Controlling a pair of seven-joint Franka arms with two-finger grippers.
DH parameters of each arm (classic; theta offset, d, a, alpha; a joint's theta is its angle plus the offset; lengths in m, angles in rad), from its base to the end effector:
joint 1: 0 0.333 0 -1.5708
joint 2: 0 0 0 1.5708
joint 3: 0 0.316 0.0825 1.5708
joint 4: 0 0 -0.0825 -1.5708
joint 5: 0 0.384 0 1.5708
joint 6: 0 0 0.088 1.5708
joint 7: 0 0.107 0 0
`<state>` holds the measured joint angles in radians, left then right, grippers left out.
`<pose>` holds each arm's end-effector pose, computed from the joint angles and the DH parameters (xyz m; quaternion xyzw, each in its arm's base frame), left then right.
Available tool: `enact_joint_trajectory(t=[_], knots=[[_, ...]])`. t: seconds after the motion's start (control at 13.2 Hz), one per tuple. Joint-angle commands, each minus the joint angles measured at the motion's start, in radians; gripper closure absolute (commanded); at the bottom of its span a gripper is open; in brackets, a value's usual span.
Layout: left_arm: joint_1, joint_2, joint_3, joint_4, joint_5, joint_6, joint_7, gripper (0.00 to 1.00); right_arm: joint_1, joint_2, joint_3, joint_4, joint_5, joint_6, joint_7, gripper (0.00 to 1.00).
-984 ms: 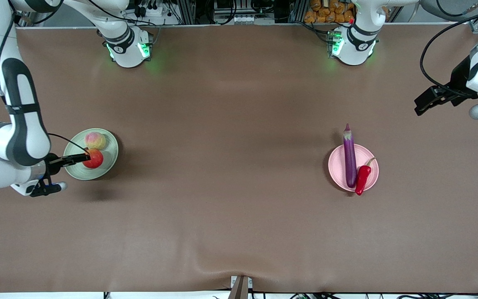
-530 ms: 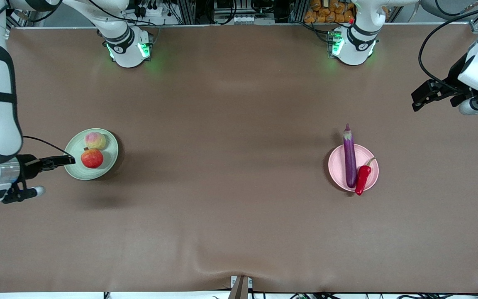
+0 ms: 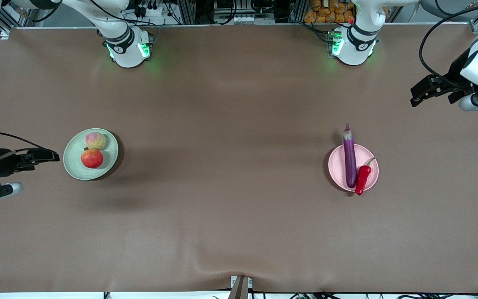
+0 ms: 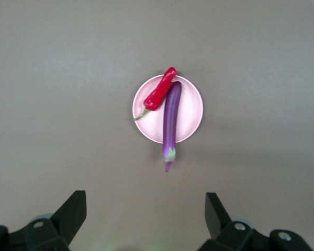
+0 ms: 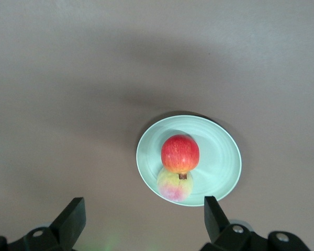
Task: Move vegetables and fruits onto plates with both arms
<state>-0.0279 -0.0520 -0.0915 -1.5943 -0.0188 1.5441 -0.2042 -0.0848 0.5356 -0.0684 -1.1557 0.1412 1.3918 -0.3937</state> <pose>0.5315 -0.0672 0.6393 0.9991 0.0422 -0.0003 0.0071 0.6720 -0.0751 0.4714 -0.9799 -0.1227 0.1289 0.0908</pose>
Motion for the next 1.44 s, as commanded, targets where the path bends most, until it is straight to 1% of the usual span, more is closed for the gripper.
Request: enact_joint_trajectory(t=[0.0,0.15,0.23,0.3,0.45,0.53,0.61,0.68,0.76,0.83,1.06,1.21,1.36], knots=[[0.002,-0.014,0.004,0.014,-0.027,-0.039,0.025,0.0,0.059,-0.069,-0.05,0.004,0.0,-0.03,0.12,0.0],[0.002,-0.014,0.004,0.017,-0.027,-0.048,0.026,0.0,0.056,-0.14,-0.039,0.004,0.03,-0.022,0.284,0.0],[0.002,-0.014,0.004,0.017,-0.027,-0.048,0.025,0.0,0.071,-0.192,-0.028,-0.007,0.017,-0.034,0.414,0.0],[0.003,-0.012,0.006,0.017,-0.027,-0.048,0.025,0.0,0.073,-0.242,-0.011,-0.024,0.017,-0.062,0.488,0.0],[0.003,-0.012,0.006,0.016,-0.026,-0.048,0.019,0.0,0.066,-0.334,-0.011,-0.08,0.0,-0.076,0.483,0.0],[0.003,-0.014,0.006,0.014,-0.021,-0.048,0.017,0.0,0.066,-0.371,-0.01,-0.103,-0.03,-0.077,0.483,0.0],[0.005,-0.014,0.007,0.013,-0.018,-0.048,0.023,0.0,0.071,-0.406,-0.001,-0.137,-0.084,-0.076,0.48,0.0],[0.008,-0.012,0.007,0.014,-0.016,-0.048,0.023,0.0,0.068,-0.445,0.046,-0.171,-0.151,-0.076,0.481,0.0],[0.017,-0.011,0.006,0.017,-0.012,-0.048,0.025,0.0,0.057,-0.491,0.089,-0.217,-0.199,-0.07,0.483,0.0],[0.017,-0.008,0.006,0.019,-0.01,-0.048,0.026,0.0,0.047,-0.532,0.099,-0.266,-0.199,-0.062,0.481,0.0],[0.034,-0.003,0.007,0.034,-0.009,-0.048,0.071,0.0,0.04,-0.626,0.084,-0.409,-0.195,0.001,0.445,0.0],[0.042,-0.002,0.009,0.05,-0.009,-0.05,0.089,0.0,0.046,-0.625,0.056,-0.414,-0.18,0.022,0.397,0.0],[0.045,-0.002,0.007,0.048,0.035,-0.05,0.095,0.0,0.042,-0.612,0.053,-0.4,-0.167,0.042,0.384,0.0]])
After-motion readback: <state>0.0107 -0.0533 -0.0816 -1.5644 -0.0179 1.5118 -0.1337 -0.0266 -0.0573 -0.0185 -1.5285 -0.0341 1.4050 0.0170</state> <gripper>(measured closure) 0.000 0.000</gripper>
